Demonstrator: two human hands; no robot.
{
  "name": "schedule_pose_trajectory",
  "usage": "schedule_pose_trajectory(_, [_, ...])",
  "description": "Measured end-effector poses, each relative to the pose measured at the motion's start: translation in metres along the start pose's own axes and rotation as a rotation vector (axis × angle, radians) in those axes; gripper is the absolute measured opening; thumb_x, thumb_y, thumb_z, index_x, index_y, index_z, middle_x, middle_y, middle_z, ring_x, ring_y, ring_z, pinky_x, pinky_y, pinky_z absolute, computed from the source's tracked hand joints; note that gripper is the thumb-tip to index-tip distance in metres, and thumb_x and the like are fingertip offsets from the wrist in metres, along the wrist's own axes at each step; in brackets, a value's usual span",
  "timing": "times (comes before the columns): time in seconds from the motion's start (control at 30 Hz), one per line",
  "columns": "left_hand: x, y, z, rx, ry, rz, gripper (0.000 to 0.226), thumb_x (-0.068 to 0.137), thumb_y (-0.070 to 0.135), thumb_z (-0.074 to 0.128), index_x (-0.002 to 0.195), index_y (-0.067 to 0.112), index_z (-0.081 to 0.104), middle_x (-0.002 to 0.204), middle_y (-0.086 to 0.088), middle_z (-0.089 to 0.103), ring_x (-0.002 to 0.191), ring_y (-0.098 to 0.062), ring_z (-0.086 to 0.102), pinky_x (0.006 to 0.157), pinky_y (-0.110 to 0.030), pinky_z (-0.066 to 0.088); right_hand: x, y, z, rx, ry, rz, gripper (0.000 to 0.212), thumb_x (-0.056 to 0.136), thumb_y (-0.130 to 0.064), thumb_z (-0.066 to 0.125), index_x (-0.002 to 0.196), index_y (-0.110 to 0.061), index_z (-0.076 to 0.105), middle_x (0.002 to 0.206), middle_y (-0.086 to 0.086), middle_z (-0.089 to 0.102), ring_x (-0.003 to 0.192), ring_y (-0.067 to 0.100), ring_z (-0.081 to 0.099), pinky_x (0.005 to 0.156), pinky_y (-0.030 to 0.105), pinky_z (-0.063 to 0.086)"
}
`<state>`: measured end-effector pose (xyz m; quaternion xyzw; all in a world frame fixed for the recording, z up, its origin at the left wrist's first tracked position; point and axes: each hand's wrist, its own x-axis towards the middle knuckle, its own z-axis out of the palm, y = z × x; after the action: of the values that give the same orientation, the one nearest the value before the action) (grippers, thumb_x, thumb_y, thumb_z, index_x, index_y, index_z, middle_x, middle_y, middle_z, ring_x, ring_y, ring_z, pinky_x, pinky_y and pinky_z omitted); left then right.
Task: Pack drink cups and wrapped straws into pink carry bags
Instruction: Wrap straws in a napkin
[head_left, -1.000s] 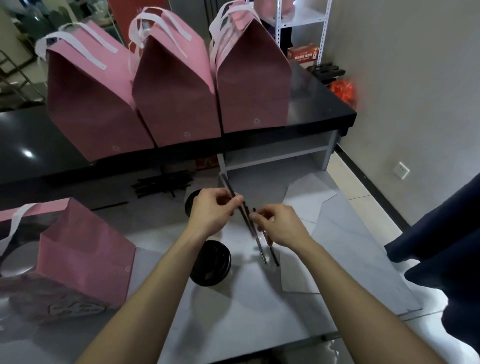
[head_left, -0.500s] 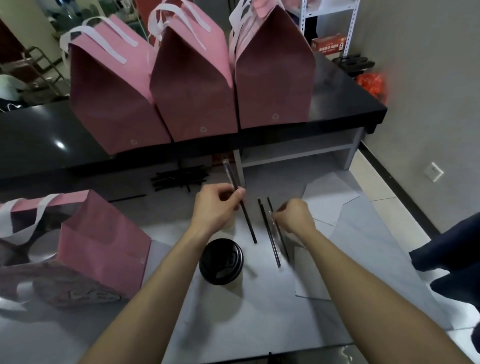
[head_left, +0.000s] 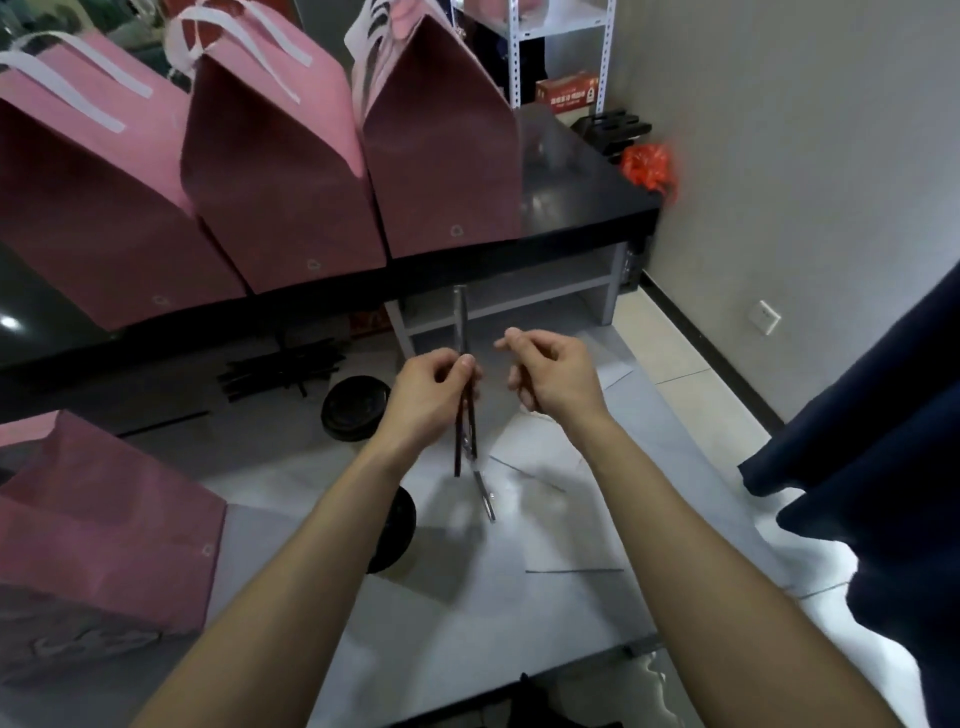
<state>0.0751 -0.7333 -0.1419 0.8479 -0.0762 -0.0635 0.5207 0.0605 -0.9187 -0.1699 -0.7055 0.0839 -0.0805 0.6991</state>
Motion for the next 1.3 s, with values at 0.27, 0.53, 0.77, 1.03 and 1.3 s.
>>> schedule_pose_trajectory(0.27, [0.004,-0.002,0.016,-0.25,-0.02,-0.119,0.029,0.119,0.025,0.041,0.104,0.009,0.06,0.072,-0.002,0.066,0.065,-0.022,0.069,0.069,-0.042,0.063,-0.015,0.1,-0.076,-0.826,0.151,0.077,0.022,0.098,-0.021,0.074,0.12,-0.019,0.079,0.124,0.0,0.068,0.113,0.025,0.067,0.097,0.039,0.055])
schedule_pose_trajectory(0.53, [0.01,0.006,0.022,-0.125,-0.005,-0.137,0.028,0.117,0.028,0.044,0.105,0.014,0.064,0.072,0.002,0.051,0.057,-0.011,0.049,0.054,-0.032,0.046,0.031,0.095,-0.073,-1.141,-0.02,-0.061,0.023,0.097,-0.037,0.072,0.113,-0.025,0.083,0.129,-0.004,0.069,0.124,0.023,0.05,0.106,0.038,0.041])
schedule_pose_trajectory(0.77, [0.01,0.001,0.019,-0.009,-0.014,-0.04,0.029,0.089,0.021,0.088,0.114,0.019,0.074,0.086,0.007,0.06,0.079,-0.013,0.057,0.077,-0.031,0.047,0.024,0.082,-0.074,-0.979,0.086,-0.213,0.014,0.103,-0.02,0.064,0.104,-0.017,0.078,0.12,-0.001,0.072,0.123,0.027,0.053,0.103,0.045,0.042])
schedule_pose_trajectory(1.03, [0.028,0.007,0.036,0.256,0.005,0.178,0.021,0.089,0.026,0.089,0.108,0.026,0.083,0.106,0.011,0.074,0.096,-0.006,0.068,0.09,-0.035,0.056,0.009,0.042,-0.066,-0.564,0.001,-0.409,0.018,0.107,-0.023,0.064,0.105,-0.015,0.079,0.114,-0.004,0.076,0.118,0.013,0.062,0.105,0.026,0.044])
schedule_pose_trajectory(1.3, [0.028,-0.017,0.008,0.177,0.114,0.14,0.01,0.088,0.033,0.085,0.095,0.03,0.078,0.08,0.013,0.074,0.072,-0.001,0.061,0.071,-0.035,0.05,0.04,0.088,-0.08,-1.006,0.069,0.04,0.039,0.105,-0.032,0.067,0.141,-0.016,0.069,0.143,0.005,0.063,0.137,0.028,0.048,0.111,0.044,0.045])
